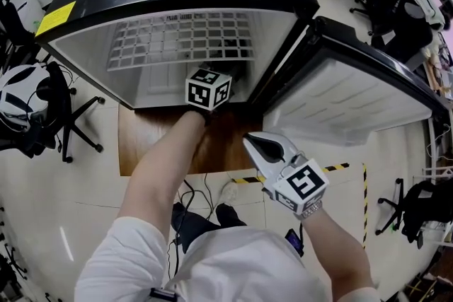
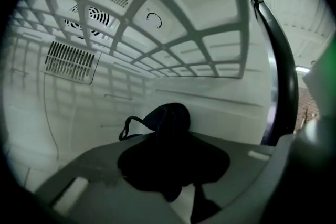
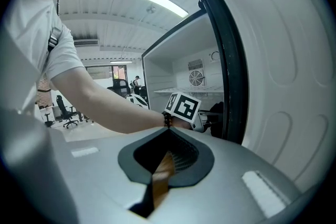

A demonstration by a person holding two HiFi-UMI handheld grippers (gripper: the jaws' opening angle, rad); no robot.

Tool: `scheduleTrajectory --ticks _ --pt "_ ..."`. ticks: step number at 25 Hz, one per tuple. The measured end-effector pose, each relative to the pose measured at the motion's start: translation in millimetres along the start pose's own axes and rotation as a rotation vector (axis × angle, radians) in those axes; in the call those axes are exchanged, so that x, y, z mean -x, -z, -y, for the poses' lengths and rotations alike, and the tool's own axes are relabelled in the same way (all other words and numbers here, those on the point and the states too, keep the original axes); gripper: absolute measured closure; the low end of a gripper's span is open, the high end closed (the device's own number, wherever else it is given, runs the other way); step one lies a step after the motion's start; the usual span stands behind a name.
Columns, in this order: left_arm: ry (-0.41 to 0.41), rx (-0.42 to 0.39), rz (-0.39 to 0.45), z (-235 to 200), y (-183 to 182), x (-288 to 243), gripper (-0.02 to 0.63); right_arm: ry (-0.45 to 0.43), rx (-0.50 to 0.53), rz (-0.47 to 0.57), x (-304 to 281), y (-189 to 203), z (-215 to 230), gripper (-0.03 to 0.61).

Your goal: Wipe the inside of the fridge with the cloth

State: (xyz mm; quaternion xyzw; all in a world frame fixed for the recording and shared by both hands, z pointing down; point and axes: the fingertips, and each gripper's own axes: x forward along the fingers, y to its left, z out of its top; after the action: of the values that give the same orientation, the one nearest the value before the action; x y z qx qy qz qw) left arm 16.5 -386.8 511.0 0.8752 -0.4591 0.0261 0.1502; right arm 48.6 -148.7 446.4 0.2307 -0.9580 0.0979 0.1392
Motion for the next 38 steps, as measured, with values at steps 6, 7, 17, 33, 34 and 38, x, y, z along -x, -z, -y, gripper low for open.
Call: scheduleTrajectory --ticks 6,7,17,33,34,38 --pt "0.029 -0.012 -0.004 22.5 5.7 18.6 0.509 -0.007 0.009 0.000 4.8 0.3 -12.4 0.577" --pt "0.034 -0.015 -0.004 26.5 6.8 22.1 0.509 -0.011 0.011 0.002 5.2 -0.1 -14.8 0.577" --pt "0.080 -0.033 0.000 60.0 11.9 46.6 0.508 -0.038 0.032 0.019 6.3 -8.0 -30.5 0.577" --pt "-0.069 -0.049 -0.001 21.8 1.2 52.3 0.506 -0.033 0.036 0.032 10.1 -10.4 -30.9 0.577" --pt "-0.076 -0.049 -0.001 19.1 0.2 49.4 0.506 -0.029 0.034 0.030 11.2 -9.4 -29.6 0.577" --pt "-0.092 -0.047 -0.006 9.9 -3.0 37.7 0.506 -0.013 0.026 0.023 15.3 -6.0 -23.1 0.577"
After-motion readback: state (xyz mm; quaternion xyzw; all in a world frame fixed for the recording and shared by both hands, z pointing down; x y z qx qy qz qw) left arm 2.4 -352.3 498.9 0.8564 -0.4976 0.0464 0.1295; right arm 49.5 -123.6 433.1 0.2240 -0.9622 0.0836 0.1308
